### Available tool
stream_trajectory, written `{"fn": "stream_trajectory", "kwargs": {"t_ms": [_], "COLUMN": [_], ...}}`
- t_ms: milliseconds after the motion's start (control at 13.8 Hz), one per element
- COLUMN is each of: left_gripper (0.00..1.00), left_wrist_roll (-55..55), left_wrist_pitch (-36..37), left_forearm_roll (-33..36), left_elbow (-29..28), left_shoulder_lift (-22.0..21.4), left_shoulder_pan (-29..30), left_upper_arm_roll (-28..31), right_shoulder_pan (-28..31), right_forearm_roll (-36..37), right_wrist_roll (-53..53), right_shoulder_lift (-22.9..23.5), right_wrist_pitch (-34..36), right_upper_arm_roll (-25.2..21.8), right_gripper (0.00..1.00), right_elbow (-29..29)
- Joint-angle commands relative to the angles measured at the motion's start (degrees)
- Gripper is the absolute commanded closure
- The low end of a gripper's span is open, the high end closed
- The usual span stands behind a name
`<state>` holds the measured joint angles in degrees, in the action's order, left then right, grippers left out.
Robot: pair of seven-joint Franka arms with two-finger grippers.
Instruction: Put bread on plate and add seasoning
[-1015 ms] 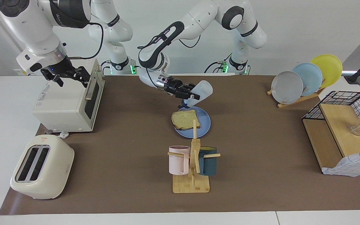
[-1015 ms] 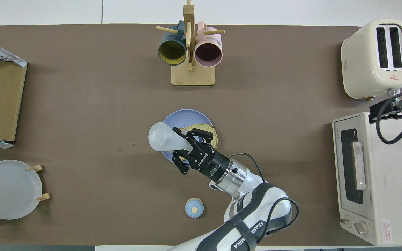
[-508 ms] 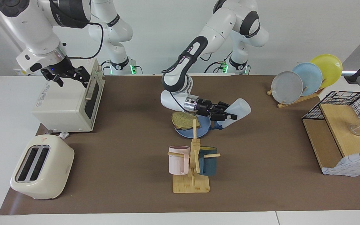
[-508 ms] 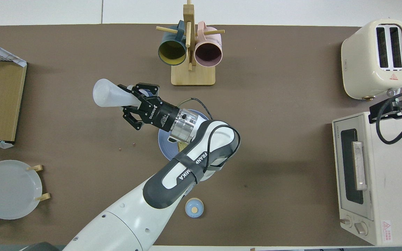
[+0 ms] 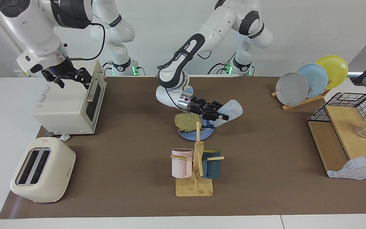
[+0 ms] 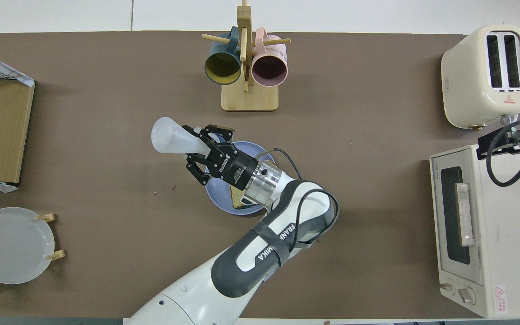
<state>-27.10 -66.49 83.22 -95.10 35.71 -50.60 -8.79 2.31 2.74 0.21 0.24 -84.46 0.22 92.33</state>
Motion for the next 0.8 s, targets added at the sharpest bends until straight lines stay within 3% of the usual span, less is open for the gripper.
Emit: {"fn": "stream_trajectory", "kwargs": {"t_ms": [0, 145, 363, 725], "left_gripper": [1.0, 1.0, 1.0, 1.0], "left_wrist_roll": [-0.2, -0.4, -1.1, -1.1], "left_wrist_pitch": [1.5, 1.4, 0.9, 0.0], "left_forearm_roll": [-4.1, -5.5, -10.1, -11.8], "left_elbow": [1.1, 1.3, 1.0, 1.0], "left_shoulder_lift": [0.2, -1.1, -6.9, -11.0], "left_shoulder_pan": [-3.6, -3.4, -2.9, -0.9], "left_upper_arm_roll": [0.8, 0.7, 0.6, 0.5], "right_shoulder_pan": [0.5, 0.5, 0.5, 0.5], "right_forearm_roll": [-0.7, -0.7, -0.7, -0.7], "right_wrist_roll": [-1.3, -1.3, -1.3, -1.3], "right_shoulder_lift": [-1.0, -1.0, -1.0, -1.0], "right_wrist_pitch": [-1.0, -1.0, -1.0, -1.0], "right_upper_arm_roll": [0.1, 0.1, 0.1, 0.1], "right_gripper": [0.0, 0.0, 0.0, 0.0], "right_elbow": [1.4, 1.4, 1.4, 1.4]}}
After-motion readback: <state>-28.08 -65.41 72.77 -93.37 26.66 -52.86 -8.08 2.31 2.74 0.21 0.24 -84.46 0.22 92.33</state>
